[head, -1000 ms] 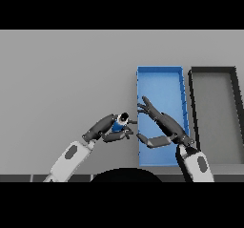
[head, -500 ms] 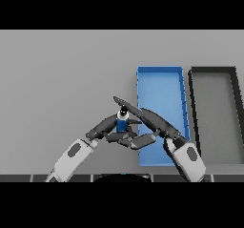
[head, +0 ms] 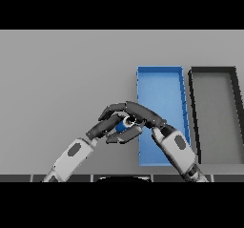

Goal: Pick up the blue pipe and place it into the blue bin.

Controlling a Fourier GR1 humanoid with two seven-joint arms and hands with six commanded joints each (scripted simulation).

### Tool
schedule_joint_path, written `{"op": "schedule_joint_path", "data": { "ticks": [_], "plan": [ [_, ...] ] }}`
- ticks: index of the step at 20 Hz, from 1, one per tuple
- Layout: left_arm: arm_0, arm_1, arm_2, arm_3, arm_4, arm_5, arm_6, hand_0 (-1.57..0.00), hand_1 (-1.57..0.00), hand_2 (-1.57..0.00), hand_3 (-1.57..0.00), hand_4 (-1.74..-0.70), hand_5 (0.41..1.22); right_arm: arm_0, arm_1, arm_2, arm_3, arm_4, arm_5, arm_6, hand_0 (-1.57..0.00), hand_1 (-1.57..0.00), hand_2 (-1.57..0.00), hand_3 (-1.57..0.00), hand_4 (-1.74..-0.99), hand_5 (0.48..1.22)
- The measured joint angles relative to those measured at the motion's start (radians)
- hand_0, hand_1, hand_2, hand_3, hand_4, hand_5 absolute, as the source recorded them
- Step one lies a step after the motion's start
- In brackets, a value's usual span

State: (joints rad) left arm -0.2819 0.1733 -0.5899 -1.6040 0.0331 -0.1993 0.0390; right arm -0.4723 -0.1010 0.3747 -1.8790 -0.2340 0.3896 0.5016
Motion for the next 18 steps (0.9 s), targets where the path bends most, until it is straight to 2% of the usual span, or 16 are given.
{"op": "schedule_joint_path", "data": {
  "ticks": [1,2,3,5,6,8,9,10,11,12,13,14,16,18],
  "plan": [
    [-0.005,0.001,0.005,-0.009,0.000,-0.005,-0.009,-1.57,-1.55,-1.57,-1.28,-1.68,1.221,-0.011,0.004,-0.001,0.000,-0.016,0.000,-0.023,-1.01,-1.02,-1.02,-0.88,-1.527,0.570],
    [0.000,-0.017,0.010,0.008,0.002,0.002,-0.038,-1.57,-1.55,-1.57,-1.34,-1.69,1.221,-0.022,0.013,-0.003,0.009,-0.032,-0.002,-0.008,-1.12,-1.13,-1.13,-1.02,-1.498,0.638],
    [0.004,-0.037,0.010,0.011,0.019,-0.006,-0.053,-1.57,-1.56,-1.57,-1.39,-1.70,1.221,-0.021,0.025,-0.007,0.009,-0.053,-0.007,-0.016,-1.21,-1.22,-1.22,-1.13,-1.474,0.755],
    [0.011,-0.055,0.026,0.014,0.038,-0.028,-0.055,-1.57,-1.56,-1.57,-1.45,-1.72,1.221,-0.016,0.045,0.007,0.021,-0.040,-0.018,-0.070,-1.34,-1.34,-1.34,-1.29,-1.445,0.923],
    [0.018,-0.047,0.037,0.010,0.045,-0.041,-0.055,-1.57,-1.56,-1.57,-1.48,-1.72,1.221,-0.013,0.041,0.012,0.016,-0.029,-0.018,-0.066,-1.39,-1.39,-1.39,-1.34,-1.438,0.982],
    [0.009,-0.053,0.052,0.019,0.032,-0.058,-0.035,-1.57,-1.57,-1.57,-1.51,-1.73,1.221,-0.010,0.014,0.023,0.012,0.016,0.003,-0.113,-1.45,-1.45,-1.46,-1.43,-1.436,1.068],
    [0.006,-0.054,0.051,0.022,0.016,-0.065,-0.052,-1.57,-1.57,-1.57,-1.52,-1.73,1.221,-0.005,0.022,0.037,0.005,0.024,0.007,-0.116,-1.48,-1.48,-1.48,-1.45,-1.445,1.099],
    [0.004,-0.069,0.052,0.023,0.016,-0.065,-0.030,-1.57,-1.57,-1.57,-1.53,-1.73,1.221,-0.012,0.018,0.036,0.012,0.022,0.005,-0.122,-1.50,-1.50,-1.50,-1.48,-1.455,1.123],
    [0.009,-0.073,0.054,0.024,0.017,-0.065,-0.053,-1.57,-1.57,-1.57,-1.54,-1.73,1.221,-0.016,0.025,0.043,0.007,0.015,-0.003,-0.103,-1.51,-1.51,-1.51,-1.50,-1.463,1.143],
    [0.010,-0.073,0.058,0.023,0.017,-0.069,-0.039,-1.57,-1.57,-1.57,-1.55,-1.73,1.221,-0.007,0.026,0.037,0.014,-0.004,-0.005,-0.117,-1.52,-1.52,-1.52,-1.51,-1.470,1.158],
    [0.013,-0.074,0.059,0.015,0.018,-0.066,-0.039,-1.57,-1.57,-1.57,-1.44,-1.72,1.221,-0.011,0.031,0.029,0.015,-0.026,-0.006,-0.114,-1.53,-1.53,-1.53,-1.52,-1.475,1.171],
    [0.019,-0.069,0.059,0.001,0.019,-0.074,-0.021,-1.57,-1.51,-1.46,-1.47,-1.66,1.221,-0.008,0.028,0.029,0.015,-0.031,-0.010,-0.126,-1.54,-1.54,-1.54,-1.53,-1.478,1.181],
    [0.007,-0.062,0.061,0.003,-0.020,-0.084,-0.044,-1.05,-0.99,-0.95,-0.96,-1.43,1.221,-0.013,0.025,0.030,0.007,-0.027,-0.022,-0.136,-1.55,-1.55,-1.55,-1.55,-1.483,1.195],
    [0.013,-0.060,0.060,-0.005,-0.042,-0.115,-0.024,-0.67,-0.63,-0.61,-0.62,-1.23,1.221,-0.015,0.016,0.040,-0.008,-0.024,-0.039,-0.142,-1.56,-1.56,-1.56,-1.56,-1.485,1.205]
  ]
}}
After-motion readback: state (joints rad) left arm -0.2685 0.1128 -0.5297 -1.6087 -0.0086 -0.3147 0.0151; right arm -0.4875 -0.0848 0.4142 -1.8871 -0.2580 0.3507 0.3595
